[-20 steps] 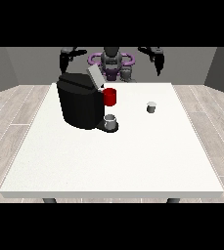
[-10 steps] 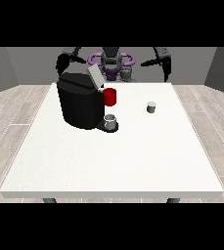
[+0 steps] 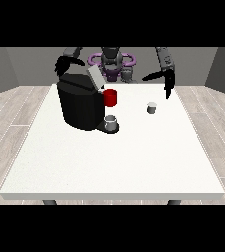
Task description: Insert the coffee pod into the coffee machine and close the lid
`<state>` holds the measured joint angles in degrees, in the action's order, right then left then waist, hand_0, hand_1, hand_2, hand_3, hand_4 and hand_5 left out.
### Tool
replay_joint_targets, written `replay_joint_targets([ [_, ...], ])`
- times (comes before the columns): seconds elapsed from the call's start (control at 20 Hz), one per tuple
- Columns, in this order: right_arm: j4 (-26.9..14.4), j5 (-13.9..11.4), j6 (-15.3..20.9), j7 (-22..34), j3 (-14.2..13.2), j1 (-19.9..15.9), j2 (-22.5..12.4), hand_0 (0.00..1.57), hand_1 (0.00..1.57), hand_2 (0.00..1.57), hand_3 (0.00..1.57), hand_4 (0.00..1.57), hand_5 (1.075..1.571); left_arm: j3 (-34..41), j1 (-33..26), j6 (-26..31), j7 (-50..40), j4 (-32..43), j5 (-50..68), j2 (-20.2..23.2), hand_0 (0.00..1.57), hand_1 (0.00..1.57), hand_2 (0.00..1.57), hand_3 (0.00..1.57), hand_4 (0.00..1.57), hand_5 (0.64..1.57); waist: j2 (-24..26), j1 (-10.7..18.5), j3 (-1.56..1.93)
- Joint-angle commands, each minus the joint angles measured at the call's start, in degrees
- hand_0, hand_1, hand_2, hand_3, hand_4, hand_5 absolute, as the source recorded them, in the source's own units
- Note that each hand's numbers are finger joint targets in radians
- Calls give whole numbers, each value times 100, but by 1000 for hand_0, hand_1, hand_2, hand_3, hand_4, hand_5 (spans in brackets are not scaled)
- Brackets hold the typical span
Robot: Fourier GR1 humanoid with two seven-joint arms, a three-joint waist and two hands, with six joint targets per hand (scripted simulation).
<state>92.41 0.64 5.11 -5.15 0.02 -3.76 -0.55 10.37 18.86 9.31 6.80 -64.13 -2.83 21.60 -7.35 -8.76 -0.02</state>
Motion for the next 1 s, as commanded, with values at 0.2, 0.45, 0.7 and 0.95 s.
replay_joint_targets([
  [0.2,-225,-21,50,35,14,-280,-50,0,0,0,0,340,1571,110,687,116,219,1189,-339,395,0,0,0,0,0,1571,-351,52,0],
  [0.45,-269,-114,286,262,62,-477,53,0,0,0,0,397,1571,-61,934,87,387,1689,-702,450,0,0,0,0,0,1571,-456,37,-1],
  [0.7,-905,-206,461,172,-167,-732,30,0,0,0,0,389,1571,-376,1131,-4,301,1711,-1110,352,0,0,459,0,0,1571,-401,245,1],
  [0.95,-708,-239,348,599,-92,-621,-141,0,0,0,0,424,1571,-319,1088,-280,238,2313,-1329,271,695,695,778,429,0,1571,-195,139,0],
])
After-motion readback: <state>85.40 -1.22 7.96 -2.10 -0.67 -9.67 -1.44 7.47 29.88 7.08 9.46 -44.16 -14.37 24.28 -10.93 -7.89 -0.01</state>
